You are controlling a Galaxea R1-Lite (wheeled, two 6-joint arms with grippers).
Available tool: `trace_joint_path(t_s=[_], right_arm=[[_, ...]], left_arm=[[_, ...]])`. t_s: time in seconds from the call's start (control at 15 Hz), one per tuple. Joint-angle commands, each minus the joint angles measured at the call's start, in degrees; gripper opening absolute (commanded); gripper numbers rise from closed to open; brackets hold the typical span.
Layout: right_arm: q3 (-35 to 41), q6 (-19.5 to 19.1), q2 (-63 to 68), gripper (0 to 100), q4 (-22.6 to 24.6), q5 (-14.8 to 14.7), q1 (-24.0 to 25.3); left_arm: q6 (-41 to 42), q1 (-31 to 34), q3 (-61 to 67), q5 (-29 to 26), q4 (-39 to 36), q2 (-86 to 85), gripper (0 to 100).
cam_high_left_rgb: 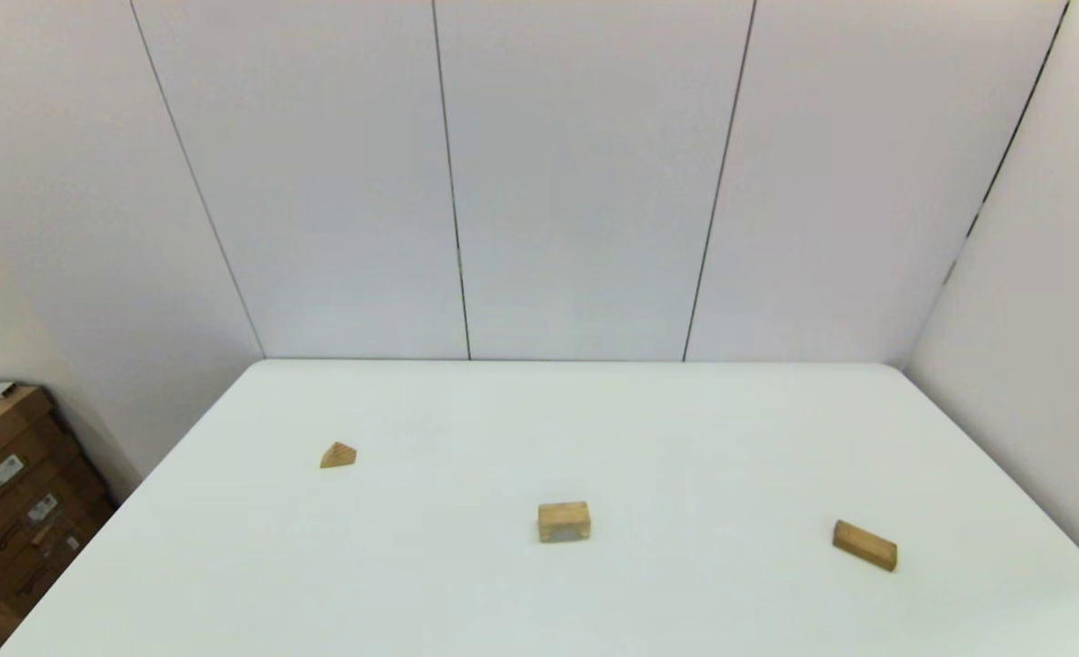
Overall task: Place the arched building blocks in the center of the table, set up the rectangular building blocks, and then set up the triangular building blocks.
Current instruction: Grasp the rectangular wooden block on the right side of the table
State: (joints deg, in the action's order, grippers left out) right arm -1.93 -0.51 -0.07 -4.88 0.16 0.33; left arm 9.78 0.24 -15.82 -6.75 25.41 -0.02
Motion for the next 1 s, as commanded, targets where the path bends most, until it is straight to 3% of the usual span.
trace_joint_path(t_s=[0.07,0.33,1.0], right_arm=[[-0.01,-0.02,-0.01,100,-0.05,0.02,0.02],[-0.01,-0.02,-0.01,100,-0.05,0.02,0.02],[-0.01,-0.02,-0.01,100,-0.05,0.02,0.02]], left_arm=[[-1.69,0.02,15.47,3.85,-24.61,0.02,100],[-9.69,0.02,15.56,6.84,-24.88,0.02,100],[-9.86,0.02,15.65,6.84,-25.05,0.02,100]])
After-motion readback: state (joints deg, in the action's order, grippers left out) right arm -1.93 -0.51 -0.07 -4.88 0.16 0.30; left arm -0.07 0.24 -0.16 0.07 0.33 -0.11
